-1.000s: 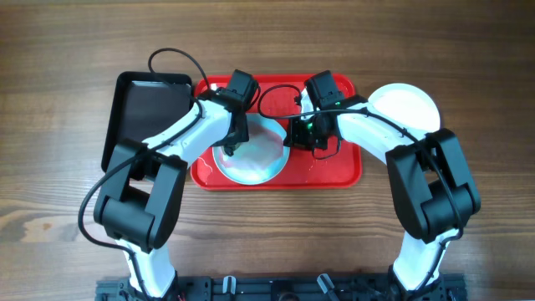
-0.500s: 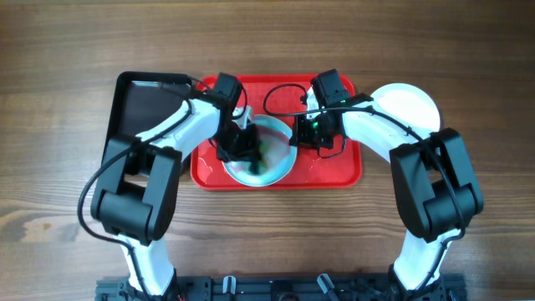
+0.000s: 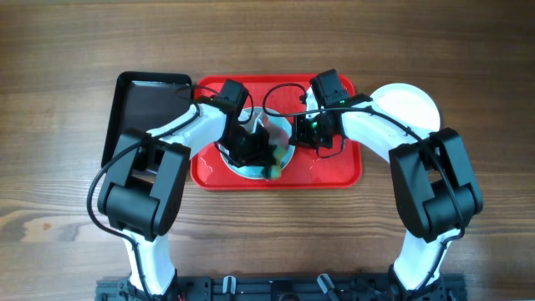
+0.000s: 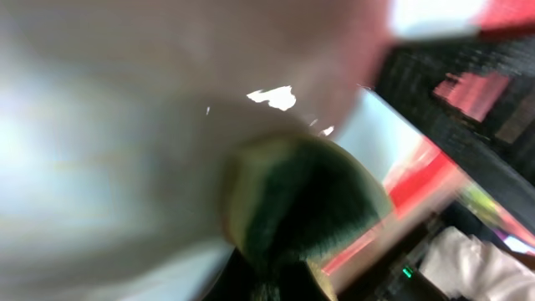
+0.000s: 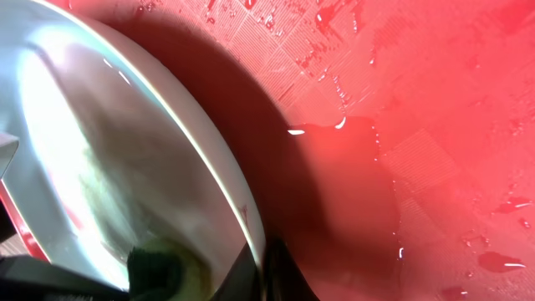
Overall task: Clean dirty plates on tray and stack at the side
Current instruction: 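Keep scrubbing the plate surface with the sponge in the left gripper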
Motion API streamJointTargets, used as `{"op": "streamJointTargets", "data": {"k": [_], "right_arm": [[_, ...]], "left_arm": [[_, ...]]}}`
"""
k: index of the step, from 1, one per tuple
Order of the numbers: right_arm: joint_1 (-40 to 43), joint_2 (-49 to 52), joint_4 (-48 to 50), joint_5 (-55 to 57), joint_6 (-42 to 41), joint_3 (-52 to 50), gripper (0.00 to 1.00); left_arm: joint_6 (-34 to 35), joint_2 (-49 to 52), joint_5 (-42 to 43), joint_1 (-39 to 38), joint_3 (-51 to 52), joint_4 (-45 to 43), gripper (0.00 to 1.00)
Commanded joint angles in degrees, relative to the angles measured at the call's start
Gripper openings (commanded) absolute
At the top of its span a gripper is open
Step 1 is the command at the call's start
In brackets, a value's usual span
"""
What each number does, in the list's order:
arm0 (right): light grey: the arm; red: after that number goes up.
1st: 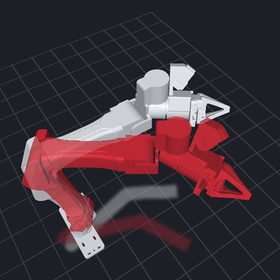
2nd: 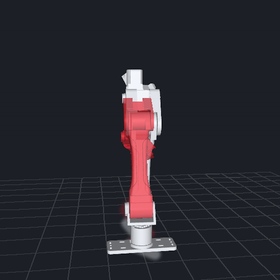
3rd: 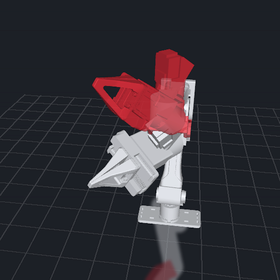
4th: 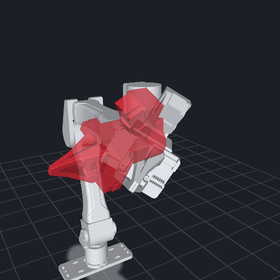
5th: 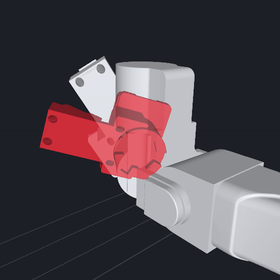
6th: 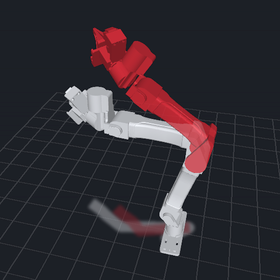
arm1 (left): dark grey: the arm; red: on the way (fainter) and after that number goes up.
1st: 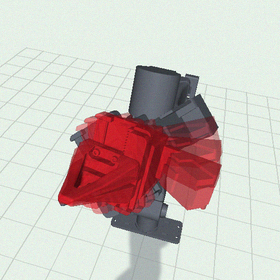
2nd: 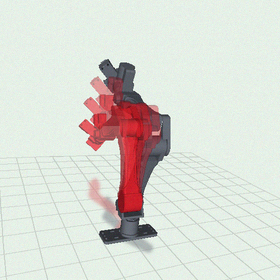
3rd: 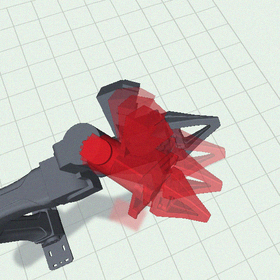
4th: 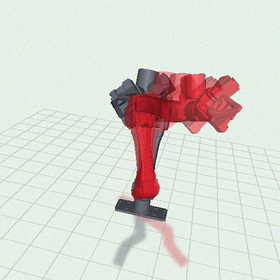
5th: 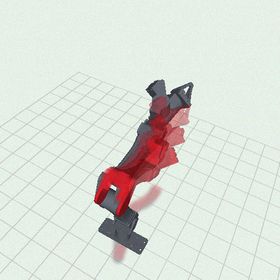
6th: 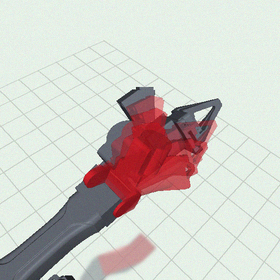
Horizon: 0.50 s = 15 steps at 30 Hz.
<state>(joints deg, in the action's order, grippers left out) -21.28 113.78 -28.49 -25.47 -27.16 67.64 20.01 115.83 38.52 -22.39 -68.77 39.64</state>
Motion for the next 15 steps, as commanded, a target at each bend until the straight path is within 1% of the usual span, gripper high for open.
{"op": "streamJointTargets", "data": {"k": [1,2,5,7,9,12,15], "right_arm": [[-0.1,2.2,-0.7,3.5,-1.3,-1.7,0.04],[-0.1,2.2,-0.7,3.5,-1.3,-1.7,0.04],[-0.1,2.2,-0.7,3.5,-1.4,-1.7,0.04],[-0.1,2.2,-0.7,3.5,-1.4,-1.7,0.04],[-0.1,2.2,-0.7,3.5,-1.4,-1.7,0.04],[-0.1,2.2,-0.7,3.5,-1.4,-1.7,0.04],[-0.1,2.2,-0.7,3.5,-1.4,-1.7,0.04]], "left_arm": [[3.2,0.9,-23.0,-0.5,0.6,1.3,0.04],[3.4,0.9,-27.7,-0.5,0.6,1.9,0.04],[7.2,0.9,-41.6,-0.5,0.6,3.0,0.04],[7.7,0.9,-49.5,-0.5,0.6,2.5,0.04],[8.0,0.9,-54.2,-0.5,0.6,1.7,0.04],[11.0,0.9,-61.1,-0.5,0.6,0.3,0.04],[11.4,0.9,-63.5,-0.5,0.6,-2.3,0.04]]}}
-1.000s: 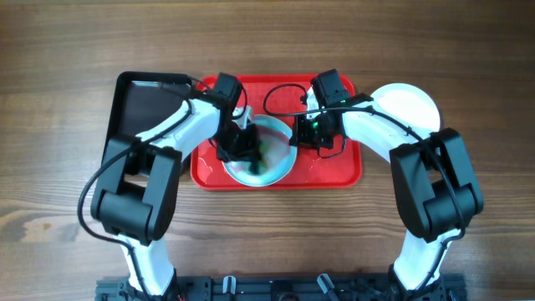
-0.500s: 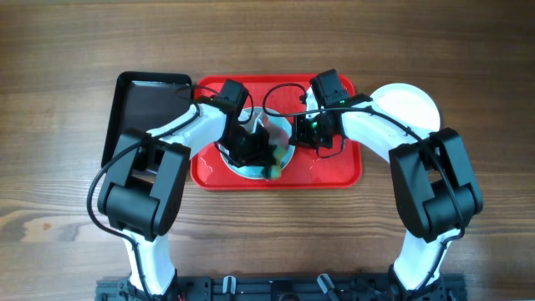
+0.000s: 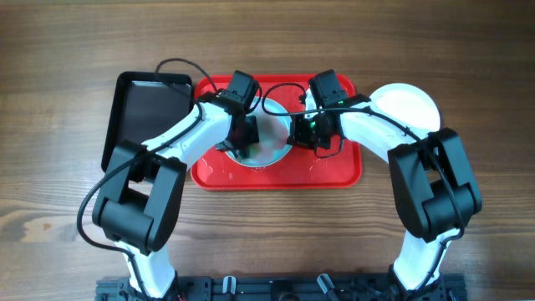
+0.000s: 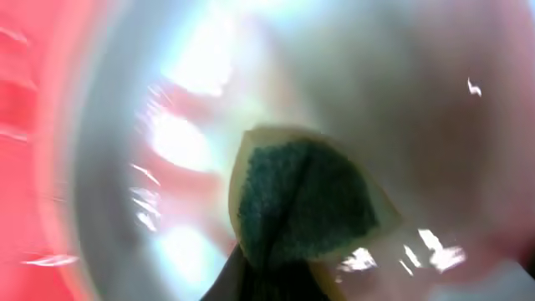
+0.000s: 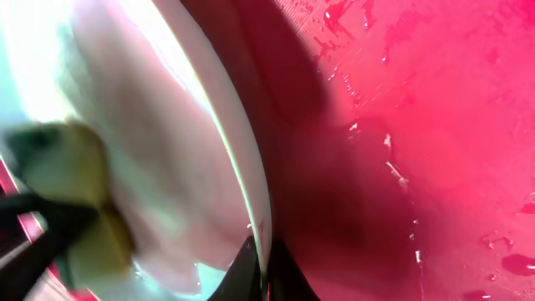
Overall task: Clean dirty plates on tray and stack at the side
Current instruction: 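Keep scrubbing the plate surface with the sponge in the left gripper, then withdraw the sponge to the black tray with the left gripper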
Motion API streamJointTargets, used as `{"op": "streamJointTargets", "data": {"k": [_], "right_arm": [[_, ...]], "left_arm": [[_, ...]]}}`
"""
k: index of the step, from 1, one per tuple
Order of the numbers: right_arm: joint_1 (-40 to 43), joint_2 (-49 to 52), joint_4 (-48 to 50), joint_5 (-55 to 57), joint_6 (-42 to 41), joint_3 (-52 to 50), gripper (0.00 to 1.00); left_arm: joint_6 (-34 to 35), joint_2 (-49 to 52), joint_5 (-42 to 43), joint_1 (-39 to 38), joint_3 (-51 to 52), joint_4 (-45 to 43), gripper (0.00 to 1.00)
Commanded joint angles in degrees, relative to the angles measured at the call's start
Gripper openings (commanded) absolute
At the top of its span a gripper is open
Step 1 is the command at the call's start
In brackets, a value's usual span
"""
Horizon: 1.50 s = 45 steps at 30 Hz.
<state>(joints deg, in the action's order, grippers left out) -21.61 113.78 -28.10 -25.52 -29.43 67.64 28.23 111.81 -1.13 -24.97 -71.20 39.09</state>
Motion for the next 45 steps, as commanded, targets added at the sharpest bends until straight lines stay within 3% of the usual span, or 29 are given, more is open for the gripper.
{"op": "streamJointTargets", "data": {"k": [1,9,14,22,30,34,39,42,44,45], "right_arm": [[0.2,2.2,-1.1,3.6,0.9,-1.7,0.04],[0.2,2.2,-1.1,3.6,0.9,-1.7,0.04],[0.2,2.2,-0.3,3.6,0.9,-1.7,0.04],[0.2,2.2,3.5,3.6,0.8,-1.7,0.04],[0.2,2.2,8.3,3.6,2.5,-1.7,0.05],[0.2,2.2,12.4,4.2,7.5,-1.7,0.19],[0.2,2.2,14.9,5.7,11.4,-1.7,0.24],[0.2,2.2,15.4,6.2,11.4,-1.7,0.22],[0.2,2.2,15.5,6.2,11.4,-1.7,0.04],[0.2,2.2,15.4,6.2,11.4,-1.7,0.04]], "left_arm": [[3.7,4.9,-24.3,2.1,3.0,-3.0,0.04],[3.8,4.6,-21.7,1.9,1.5,-13.2,0.04],[3.5,2.3,-14.6,1.9,-5.7,-7.2,0.04],[3.6,-2.6,1.4,4.6,-12.8,10.3,0.04],[3.2,-3.0,4.7,10.4,-12.8,15.4,0.04],[-1.0,-2.9,3.0,12.7,-12.7,14.3,0.04],[-1.0,-2.9,2.5,13.1,-12.4,14.1,0.04],[-1.0,-2.9,2.4,13.1,-12.4,13.9,0.04],[-1.0,-2.9,2.4,13.1,-12.4,13.7,0.04],[-1.0,-2.9,2.3,13.1,-12.4,13.4,0.04]]}}
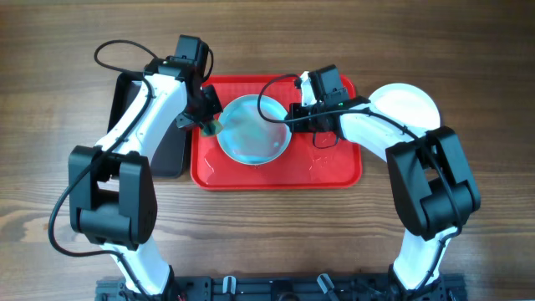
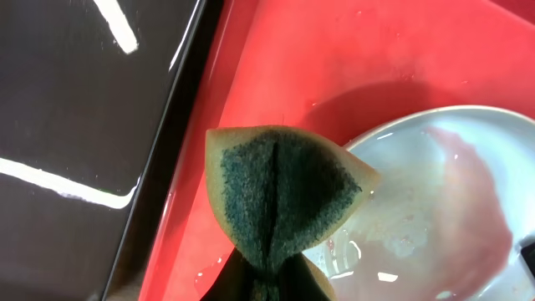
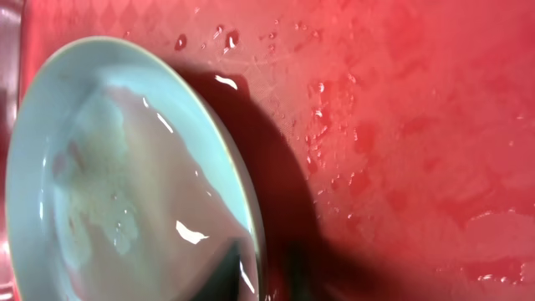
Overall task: Clean dirty plates on tray and stack at the side
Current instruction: 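Withdraw the sponge to the black tray with the left gripper, then lift the plate with the right gripper and carry it right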
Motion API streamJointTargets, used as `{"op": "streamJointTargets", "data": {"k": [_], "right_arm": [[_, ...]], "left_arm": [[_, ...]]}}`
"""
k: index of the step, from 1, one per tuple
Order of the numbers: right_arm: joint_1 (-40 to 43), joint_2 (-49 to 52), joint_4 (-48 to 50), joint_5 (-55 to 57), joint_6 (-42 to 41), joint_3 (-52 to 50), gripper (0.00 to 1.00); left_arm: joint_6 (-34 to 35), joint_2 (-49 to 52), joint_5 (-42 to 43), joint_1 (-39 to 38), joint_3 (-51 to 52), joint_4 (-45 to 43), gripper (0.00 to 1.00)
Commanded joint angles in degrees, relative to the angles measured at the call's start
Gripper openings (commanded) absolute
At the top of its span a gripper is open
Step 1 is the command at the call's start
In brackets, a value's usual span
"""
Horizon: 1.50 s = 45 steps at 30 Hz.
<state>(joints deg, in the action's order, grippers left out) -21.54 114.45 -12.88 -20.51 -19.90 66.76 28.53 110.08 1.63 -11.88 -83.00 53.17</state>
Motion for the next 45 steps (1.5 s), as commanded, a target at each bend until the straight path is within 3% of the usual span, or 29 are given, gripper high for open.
{"op": "streamJointTargets", "data": {"k": [1,8,16,22,37,45], "right_arm": [[0.2,1.5,-0.1,1.2,1.9,-0.8,0.04],[0.6,-2.2,-6.4,3.5,1.6,-0.8,0.04],[0.5,-16.0,-21.9,26.0,-2.2,-0.8,0.04],[-1.4,-26.4,-26.9,42.2,-2.6,-0.8,0.04],[-24.2,-30.5,-30.4,92.8,-2.5,-0.8,0.04],[-29.7,-30.4,-27.7,102.6,3.8,-0.8,0.04]], "left_arm": [[-1.3,-1.2,-0.9,0.0,-0.6,-1.0,0.04],[-1.1,-1.2,-1.7,0.1,-0.6,-1.5,0.04],[-0.9,-1.2,-1.6,0.1,-0.6,-2.4,0.04],[-0.9,-1.2,1.6,0.1,-0.5,-2.4,0.04],[-0.9,-1.2,1.8,0.1,-0.5,-2.4,0.04],[-0.9,-1.2,1.8,0.1,-0.5,-2.4,0.04]]}}
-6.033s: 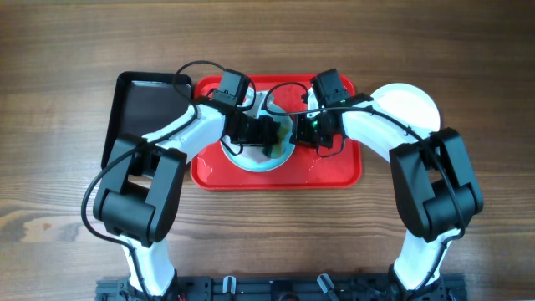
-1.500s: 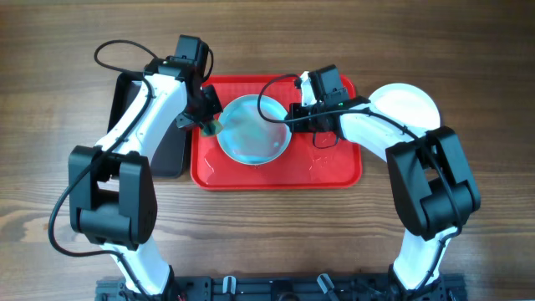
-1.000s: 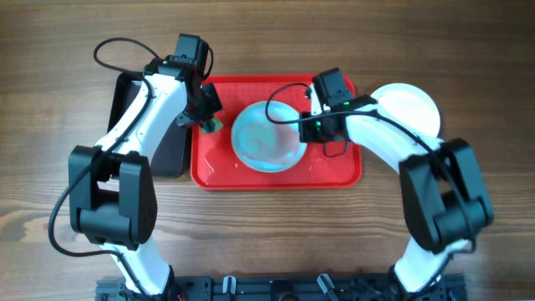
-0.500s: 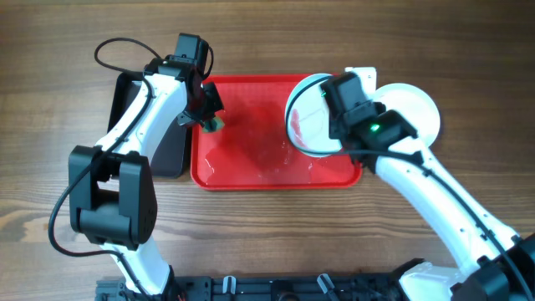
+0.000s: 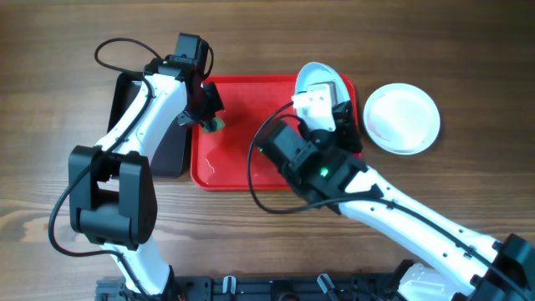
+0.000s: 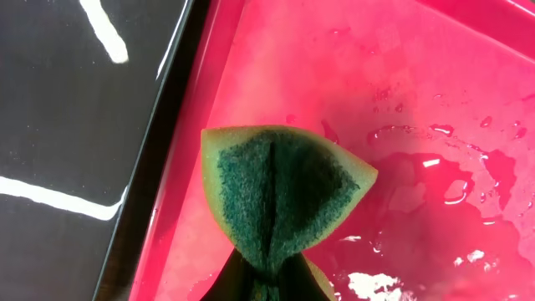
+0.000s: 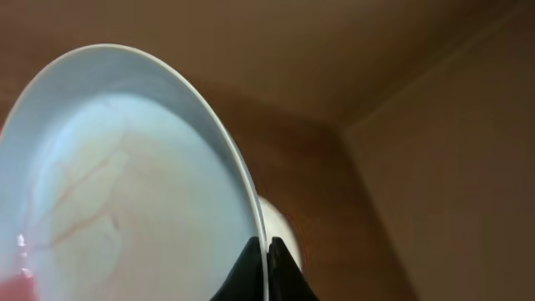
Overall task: Clean dirty plates on tray and stack at the side
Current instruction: 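Lift the plate with the right gripper and carry it right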
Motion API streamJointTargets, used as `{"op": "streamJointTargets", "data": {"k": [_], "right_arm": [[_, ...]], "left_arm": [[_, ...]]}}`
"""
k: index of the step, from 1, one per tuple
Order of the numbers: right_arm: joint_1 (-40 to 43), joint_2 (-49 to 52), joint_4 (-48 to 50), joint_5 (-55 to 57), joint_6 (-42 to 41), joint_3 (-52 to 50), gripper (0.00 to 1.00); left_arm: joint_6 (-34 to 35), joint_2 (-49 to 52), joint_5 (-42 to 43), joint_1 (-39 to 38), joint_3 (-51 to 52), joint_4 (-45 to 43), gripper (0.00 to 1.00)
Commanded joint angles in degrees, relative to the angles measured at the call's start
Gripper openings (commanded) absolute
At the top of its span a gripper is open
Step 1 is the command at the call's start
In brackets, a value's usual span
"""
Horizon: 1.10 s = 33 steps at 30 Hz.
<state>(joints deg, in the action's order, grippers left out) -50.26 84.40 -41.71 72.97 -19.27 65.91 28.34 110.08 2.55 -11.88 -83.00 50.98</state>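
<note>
A pale blue plate (image 5: 321, 77) is lifted edge-up over the right end of the red tray (image 5: 242, 159). My right gripper (image 7: 266, 251) is shut on its rim, and the plate (image 7: 125, 176) fills the right wrist view, with faint pinkish streaks on its face. A white plate (image 5: 404, 117) lies on the table right of the tray. My left gripper (image 6: 266, 274) is shut on a folded yellow-green sponge (image 6: 280, 192), low over the tray's left end (image 5: 212, 123). The tray floor there is wet.
A black tray (image 5: 138, 109) lies along the red tray's left side, under my left arm. My raised right arm crosses the tray's lower right corner in the overhead view. Wooden table lies all around.
The blue plate lay tilted in the tray with my right gripper on its rim; now it is held up off the tray over the right end. The left gripper and sponge have barely moved.
My left gripper pressed the sponge on the blue plate's face while the right held its rim, at two moments in different spots. Then the sponge was off at the tray's left end. Now the right gripper holds the plate up, clear of the tray.
</note>
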Motion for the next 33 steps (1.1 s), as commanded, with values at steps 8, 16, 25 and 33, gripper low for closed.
{"op": "streamJointTargets", "data": {"k": [8,16,25,33], "right_arm": [[-1.4,-0.4,11.0,14.2,18.1,0.1,0.04],[-1.7,-0.4,22.9,14.2,29.4,0.1,0.04],[-1.7,-0.4,24.5,14.1,29.8,0.1,0.04],[-1.7,-0.4,24.5,14.1,29.7,0.1,0.04]], "left_arm": [[-0.7,-1.2,0.9,0.1,-0.5,-0.2,0.04],[-0.7,-1.2,0.9,0.1,-0.5,-0.2,0.04],[-0.7,-1.2,1.1,0.1,-0.5,-0.2,0.04],[-0.7,-1.2,1.1,0.1,-0.5,-0.1,0.04]]}}
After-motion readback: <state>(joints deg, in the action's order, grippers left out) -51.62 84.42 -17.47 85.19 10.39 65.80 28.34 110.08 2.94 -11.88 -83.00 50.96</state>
